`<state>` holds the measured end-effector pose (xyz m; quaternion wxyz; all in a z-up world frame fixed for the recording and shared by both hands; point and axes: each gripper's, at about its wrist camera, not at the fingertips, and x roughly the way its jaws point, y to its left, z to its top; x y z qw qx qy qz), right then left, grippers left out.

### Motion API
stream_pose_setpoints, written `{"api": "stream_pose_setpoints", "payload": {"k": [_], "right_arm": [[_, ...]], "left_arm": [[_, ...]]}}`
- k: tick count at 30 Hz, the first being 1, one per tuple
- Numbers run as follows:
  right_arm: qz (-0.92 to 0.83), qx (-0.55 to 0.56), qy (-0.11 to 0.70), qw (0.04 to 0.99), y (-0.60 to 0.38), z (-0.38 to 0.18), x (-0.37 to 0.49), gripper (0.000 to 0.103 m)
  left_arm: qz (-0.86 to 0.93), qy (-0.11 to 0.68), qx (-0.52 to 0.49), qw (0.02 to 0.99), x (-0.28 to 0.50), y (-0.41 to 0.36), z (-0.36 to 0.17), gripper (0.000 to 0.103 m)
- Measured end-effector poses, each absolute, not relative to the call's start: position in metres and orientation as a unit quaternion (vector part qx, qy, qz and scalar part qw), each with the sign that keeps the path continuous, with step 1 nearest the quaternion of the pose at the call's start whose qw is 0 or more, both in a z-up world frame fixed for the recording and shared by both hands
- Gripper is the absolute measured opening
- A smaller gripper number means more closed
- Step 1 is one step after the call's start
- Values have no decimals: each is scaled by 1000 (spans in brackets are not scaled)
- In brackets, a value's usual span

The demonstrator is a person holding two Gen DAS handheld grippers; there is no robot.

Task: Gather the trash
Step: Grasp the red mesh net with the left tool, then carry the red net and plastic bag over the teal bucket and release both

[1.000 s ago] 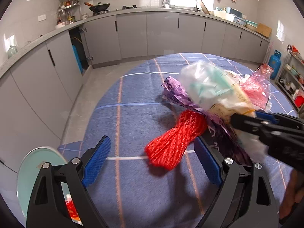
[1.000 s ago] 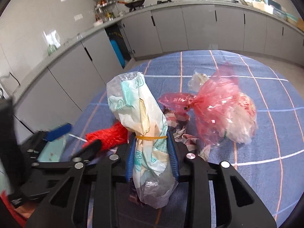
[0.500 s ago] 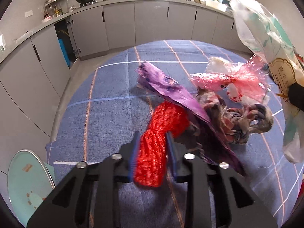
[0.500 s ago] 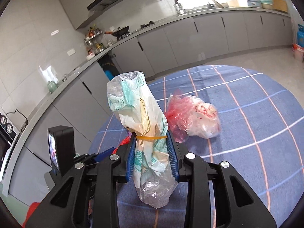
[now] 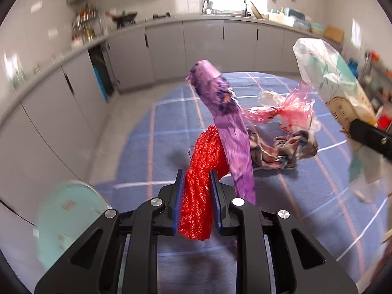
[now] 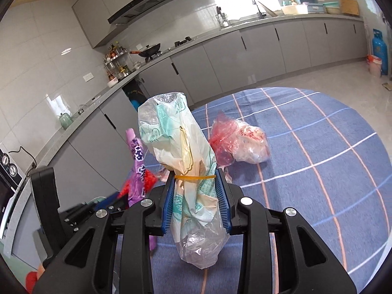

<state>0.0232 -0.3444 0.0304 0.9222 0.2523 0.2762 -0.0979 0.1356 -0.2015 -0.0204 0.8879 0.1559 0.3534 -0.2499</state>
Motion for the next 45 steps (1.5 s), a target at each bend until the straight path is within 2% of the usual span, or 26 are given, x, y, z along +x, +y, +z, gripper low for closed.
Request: {"api": "stream_pose_setpoints", "payload": {"k": [12, 16, 27, 45], "right_arm": [[-118, 255, 274, 920, -342, 33, 1, 33], [-121, 251, 275, 920, -341, 33, -4, 33], [-102, 254, 283, 919, -329, 29, -2, 34], [31, 207, 317, 925, -213, 36, 59, 35]], "left_arm": [[-250, 320, 203, 891, 112, -213, -2, 21], [-244, 347, 167, 890, 119, -200, -6, 21], [-218, 350, 65, 909, 113, -144, 8, 21], [-87, 358, 21, 929, 122, -27, -3, 21]]}}
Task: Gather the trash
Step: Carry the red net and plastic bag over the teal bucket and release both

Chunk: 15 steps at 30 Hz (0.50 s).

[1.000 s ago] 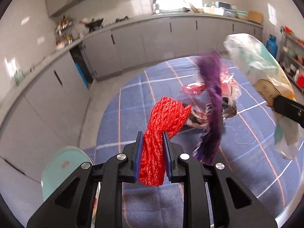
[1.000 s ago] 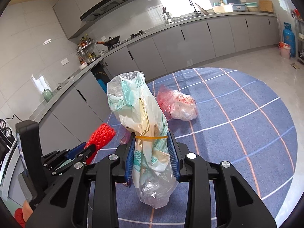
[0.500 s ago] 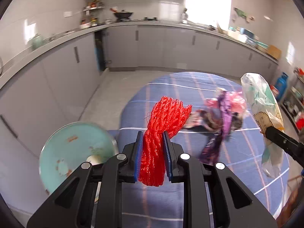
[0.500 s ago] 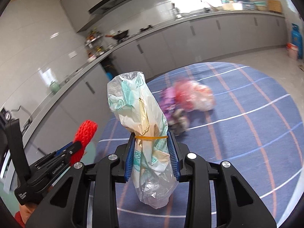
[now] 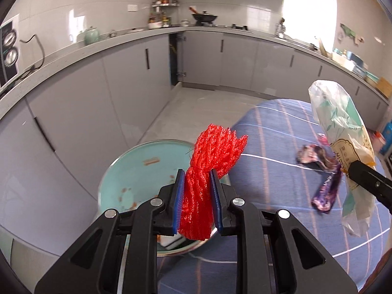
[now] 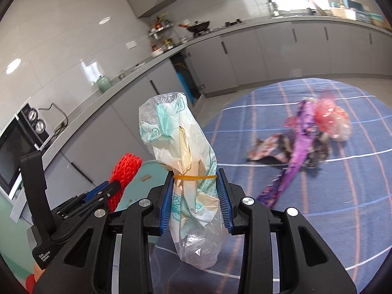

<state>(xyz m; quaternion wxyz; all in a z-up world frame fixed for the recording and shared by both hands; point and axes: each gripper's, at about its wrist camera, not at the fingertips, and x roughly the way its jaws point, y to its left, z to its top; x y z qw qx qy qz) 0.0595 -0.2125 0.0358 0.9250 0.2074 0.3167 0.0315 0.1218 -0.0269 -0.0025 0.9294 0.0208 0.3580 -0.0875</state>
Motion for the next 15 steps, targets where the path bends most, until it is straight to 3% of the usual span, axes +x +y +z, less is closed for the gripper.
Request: {"api": "stream_pose_setpoints", "payload": {"k": [15], "right_arm": [[79, 188, 350, 914, -149, 28, 92, 35]], "left_arm": [[-35, 376, -18, 926, 136, 36, -21, 21]]}}
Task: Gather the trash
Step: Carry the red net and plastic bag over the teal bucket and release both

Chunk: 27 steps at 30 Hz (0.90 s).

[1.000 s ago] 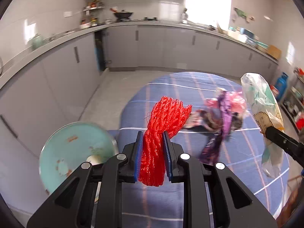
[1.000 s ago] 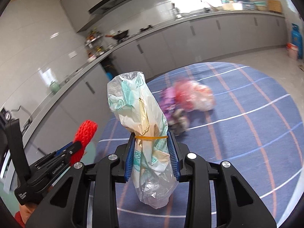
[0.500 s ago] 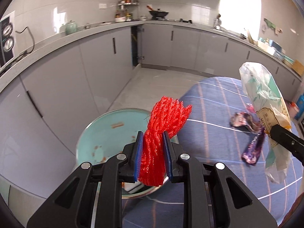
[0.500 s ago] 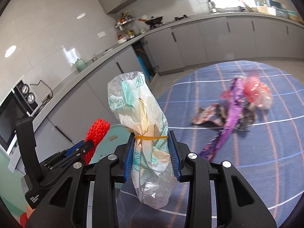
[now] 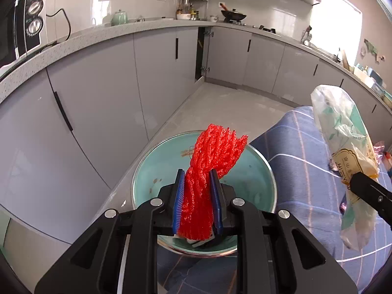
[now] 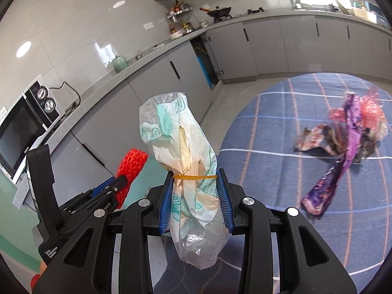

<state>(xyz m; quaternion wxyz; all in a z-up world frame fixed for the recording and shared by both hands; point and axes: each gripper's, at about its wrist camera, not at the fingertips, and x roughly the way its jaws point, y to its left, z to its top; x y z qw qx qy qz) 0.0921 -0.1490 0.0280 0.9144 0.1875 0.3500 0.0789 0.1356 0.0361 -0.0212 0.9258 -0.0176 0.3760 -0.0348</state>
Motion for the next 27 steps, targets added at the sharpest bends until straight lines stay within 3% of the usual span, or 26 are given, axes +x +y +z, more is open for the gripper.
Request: {"api": "stream_pose_setpoints", "payload": {"k": [27], "right_arm": [[94, 198, 419, 881, -85, -24, 176, 37]], "left_arm": [[1, 409, -43, 911, 169, 70, -51, 21]]}}
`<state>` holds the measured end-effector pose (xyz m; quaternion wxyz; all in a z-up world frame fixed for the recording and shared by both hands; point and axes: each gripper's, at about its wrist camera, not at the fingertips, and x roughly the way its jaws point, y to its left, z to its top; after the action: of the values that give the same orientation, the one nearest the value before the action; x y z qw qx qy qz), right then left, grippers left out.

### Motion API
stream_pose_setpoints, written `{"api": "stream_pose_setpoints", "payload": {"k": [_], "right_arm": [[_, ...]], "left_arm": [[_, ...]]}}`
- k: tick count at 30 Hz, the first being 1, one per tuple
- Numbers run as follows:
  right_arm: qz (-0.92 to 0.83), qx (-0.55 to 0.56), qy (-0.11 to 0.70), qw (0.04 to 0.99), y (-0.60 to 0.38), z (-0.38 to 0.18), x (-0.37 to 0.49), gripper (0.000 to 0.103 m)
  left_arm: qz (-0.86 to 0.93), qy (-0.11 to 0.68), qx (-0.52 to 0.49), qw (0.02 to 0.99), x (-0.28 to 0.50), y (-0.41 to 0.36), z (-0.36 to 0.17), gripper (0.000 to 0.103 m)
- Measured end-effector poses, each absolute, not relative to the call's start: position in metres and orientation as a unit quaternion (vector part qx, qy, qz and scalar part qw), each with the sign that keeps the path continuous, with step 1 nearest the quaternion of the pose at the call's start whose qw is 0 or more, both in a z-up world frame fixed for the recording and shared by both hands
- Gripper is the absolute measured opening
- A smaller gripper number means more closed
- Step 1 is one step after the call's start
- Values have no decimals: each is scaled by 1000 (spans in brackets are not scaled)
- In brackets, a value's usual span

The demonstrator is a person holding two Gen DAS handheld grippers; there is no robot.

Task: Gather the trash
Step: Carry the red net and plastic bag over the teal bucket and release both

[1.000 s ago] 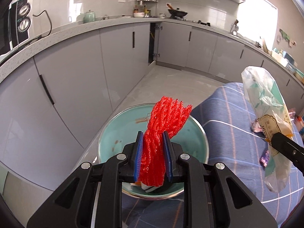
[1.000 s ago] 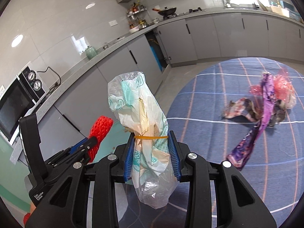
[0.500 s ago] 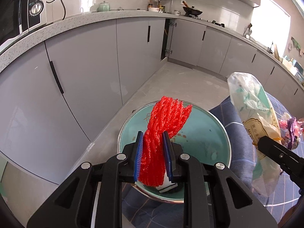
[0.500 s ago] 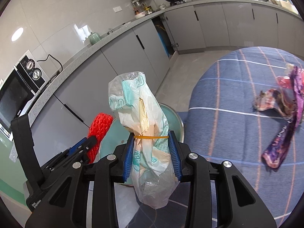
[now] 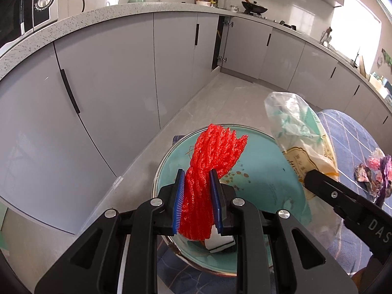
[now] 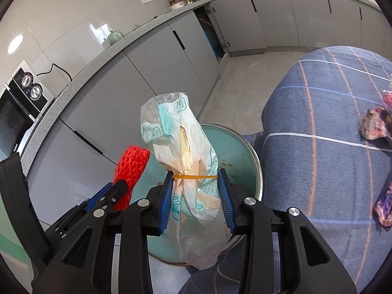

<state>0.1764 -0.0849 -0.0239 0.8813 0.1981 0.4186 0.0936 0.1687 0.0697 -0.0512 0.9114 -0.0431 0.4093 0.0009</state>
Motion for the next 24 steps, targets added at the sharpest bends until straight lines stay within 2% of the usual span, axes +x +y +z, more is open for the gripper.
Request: {"api": "stream_pose_setpoints", "payload": {"k": [9, 13, 24], "right_arm": [[88, 181, 434, 878, -76, -50, 196, 41], [97, 174, 427, 882, -74, -52, 203, 58], [66, 162, 363, 915, -107, -23, 161, 58]], "left_arm": [[10, 429, -38, 902, 181, 73, -66, 21], [14, 437, -35, 899, 187, 73, -70, 21], [6, 441, -22, 897, 189, 58, -74, 24]]}}
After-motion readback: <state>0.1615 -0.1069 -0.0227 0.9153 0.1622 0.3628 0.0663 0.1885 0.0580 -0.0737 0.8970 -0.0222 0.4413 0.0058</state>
